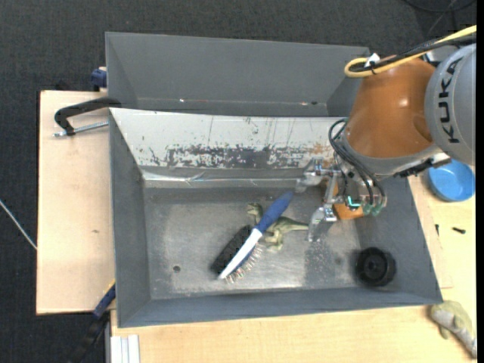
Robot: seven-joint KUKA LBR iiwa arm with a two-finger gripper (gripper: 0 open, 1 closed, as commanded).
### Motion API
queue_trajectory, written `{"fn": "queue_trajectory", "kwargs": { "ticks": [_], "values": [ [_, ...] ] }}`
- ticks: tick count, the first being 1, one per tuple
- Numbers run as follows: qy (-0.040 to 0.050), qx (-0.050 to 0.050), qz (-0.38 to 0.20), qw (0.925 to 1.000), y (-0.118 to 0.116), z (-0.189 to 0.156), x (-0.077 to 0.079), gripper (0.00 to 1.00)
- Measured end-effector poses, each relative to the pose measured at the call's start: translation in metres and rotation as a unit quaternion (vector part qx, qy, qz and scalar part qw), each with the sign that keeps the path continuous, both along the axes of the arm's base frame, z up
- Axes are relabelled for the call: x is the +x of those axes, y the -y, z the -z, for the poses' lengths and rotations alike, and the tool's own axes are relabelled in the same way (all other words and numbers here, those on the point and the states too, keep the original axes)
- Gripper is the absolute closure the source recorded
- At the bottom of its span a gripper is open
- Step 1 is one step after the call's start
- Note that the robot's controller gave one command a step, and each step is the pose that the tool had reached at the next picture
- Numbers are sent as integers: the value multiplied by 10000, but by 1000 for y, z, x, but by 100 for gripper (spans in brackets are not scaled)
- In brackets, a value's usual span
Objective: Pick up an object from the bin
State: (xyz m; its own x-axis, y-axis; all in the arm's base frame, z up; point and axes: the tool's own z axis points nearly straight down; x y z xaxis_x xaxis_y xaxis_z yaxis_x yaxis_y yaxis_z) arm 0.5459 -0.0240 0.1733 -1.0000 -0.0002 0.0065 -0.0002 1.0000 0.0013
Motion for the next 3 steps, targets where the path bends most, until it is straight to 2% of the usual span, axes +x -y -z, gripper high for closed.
{"fn": "queue_trajectory", "kwargs": {
  "ticks": [1,2,3],
  "values": [
    [25,-33,-1401,9901,-34,97,58,0],
    [73,7,-2655,9641,-74,71,53,0],
    [40,15,-4501,8930,-90,69,31,0]
  ]
}}
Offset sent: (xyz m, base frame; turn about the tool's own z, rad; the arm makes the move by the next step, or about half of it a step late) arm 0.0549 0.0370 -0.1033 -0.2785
